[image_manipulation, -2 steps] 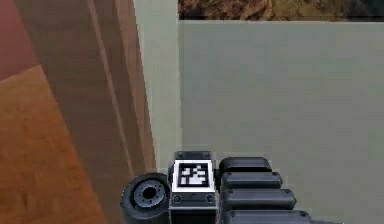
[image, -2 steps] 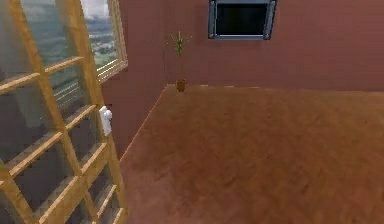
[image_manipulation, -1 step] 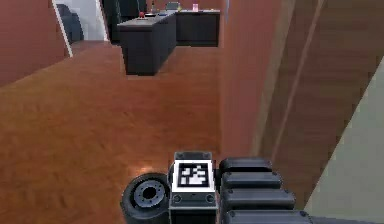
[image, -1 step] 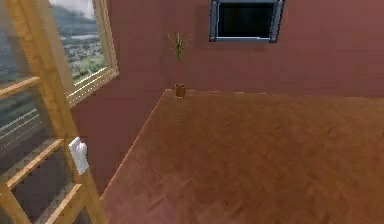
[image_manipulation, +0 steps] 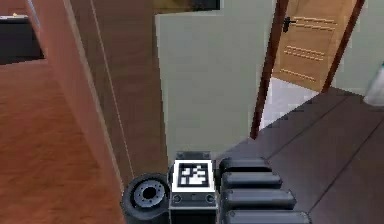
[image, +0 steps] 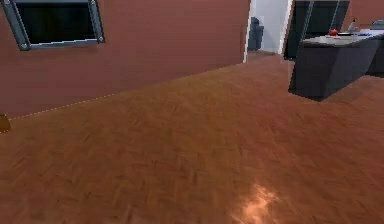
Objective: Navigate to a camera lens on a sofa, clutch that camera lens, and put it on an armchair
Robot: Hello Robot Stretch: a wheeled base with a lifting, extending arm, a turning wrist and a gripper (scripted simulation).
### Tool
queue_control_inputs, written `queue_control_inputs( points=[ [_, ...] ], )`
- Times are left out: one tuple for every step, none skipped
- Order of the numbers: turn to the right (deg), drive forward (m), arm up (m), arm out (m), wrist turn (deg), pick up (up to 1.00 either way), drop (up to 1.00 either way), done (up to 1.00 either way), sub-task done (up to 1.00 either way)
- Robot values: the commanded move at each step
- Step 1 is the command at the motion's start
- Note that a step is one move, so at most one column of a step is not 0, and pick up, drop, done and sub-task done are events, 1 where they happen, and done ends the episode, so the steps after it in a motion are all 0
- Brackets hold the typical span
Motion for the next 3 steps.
queue_control_inputs(
  points=[
    [0.0, 0.20, 0.00, 0.00, 0.0, 0.00, 0.00, 0.00, 0.00],
    [21.0, 0.00, 0.00, 0.00, 0.0, 0.00, 0.00, 0.00, 0.00],
    [0.0, 1.00, 0.00, 0.00, 0.0, 0.00, 0.00, 0.00, 0.00]
  ],
)
